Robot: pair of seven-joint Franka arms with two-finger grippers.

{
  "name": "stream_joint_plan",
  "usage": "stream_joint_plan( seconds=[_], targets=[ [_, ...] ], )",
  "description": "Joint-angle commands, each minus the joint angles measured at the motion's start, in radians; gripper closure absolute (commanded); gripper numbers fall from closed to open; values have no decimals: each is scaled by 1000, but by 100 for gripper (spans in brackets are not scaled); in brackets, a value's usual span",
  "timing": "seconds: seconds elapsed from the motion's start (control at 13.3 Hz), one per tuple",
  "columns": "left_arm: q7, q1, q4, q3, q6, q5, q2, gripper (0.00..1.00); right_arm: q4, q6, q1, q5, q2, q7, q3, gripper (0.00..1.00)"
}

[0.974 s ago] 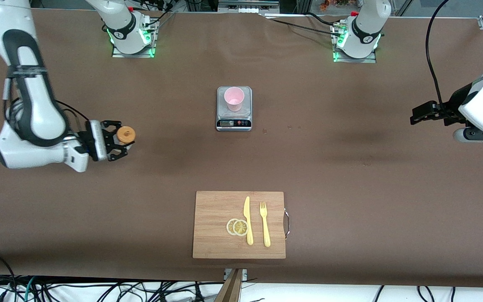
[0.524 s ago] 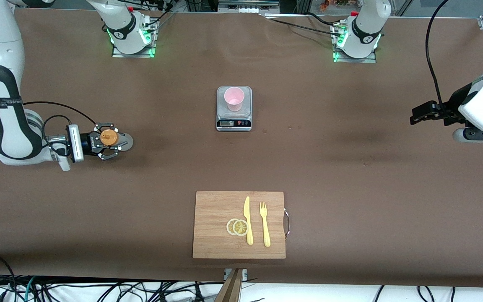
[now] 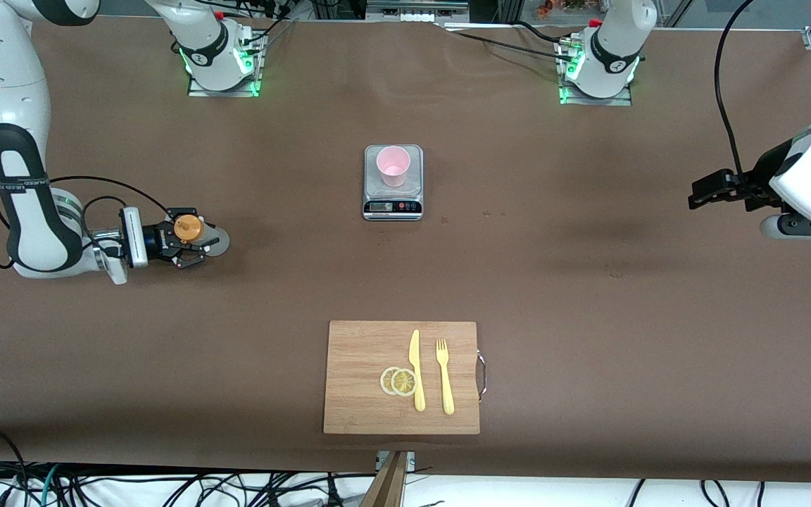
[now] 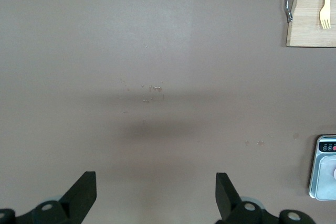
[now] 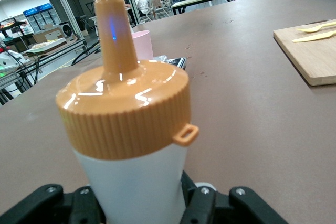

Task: Add sauce to pink cup with both arms
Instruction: 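Lower the sauce bottle upright onto the table with the right gripper, then open the right gripper and pull it back from the bottle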

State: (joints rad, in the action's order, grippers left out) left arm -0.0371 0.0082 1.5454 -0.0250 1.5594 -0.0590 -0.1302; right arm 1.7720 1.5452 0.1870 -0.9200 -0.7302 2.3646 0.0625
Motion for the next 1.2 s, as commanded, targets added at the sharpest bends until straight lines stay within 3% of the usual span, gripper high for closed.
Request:
stream_joint_plan(
  seconds=[0.0, 0.3, 0.75, 0.9, 1.12],
  targets=[
    [16, 4, -31, 0, -12, 8, -16, 0, -9, -22, -7, 15, -9, 13, 19, 0],
    [14, 4, -31, 0, -12, 8, -16, 0, -16, -25, -9, 32, -8, 10, 42, 0],
    [11, 1, -39, 0, -12, 10, -17, 0, -25, -51, -18, 139, 11, 7, 146, 0],
    [11, -1, -41, -1, -12, 10, -17, 0, -23, -30, -20, 215, 79, -40, 168, 0],
    [11, -1, -41, 0, -12, 10, -17, 0, 30, 117, -85, 415, 315, -320, 168, 0]
  ],
)
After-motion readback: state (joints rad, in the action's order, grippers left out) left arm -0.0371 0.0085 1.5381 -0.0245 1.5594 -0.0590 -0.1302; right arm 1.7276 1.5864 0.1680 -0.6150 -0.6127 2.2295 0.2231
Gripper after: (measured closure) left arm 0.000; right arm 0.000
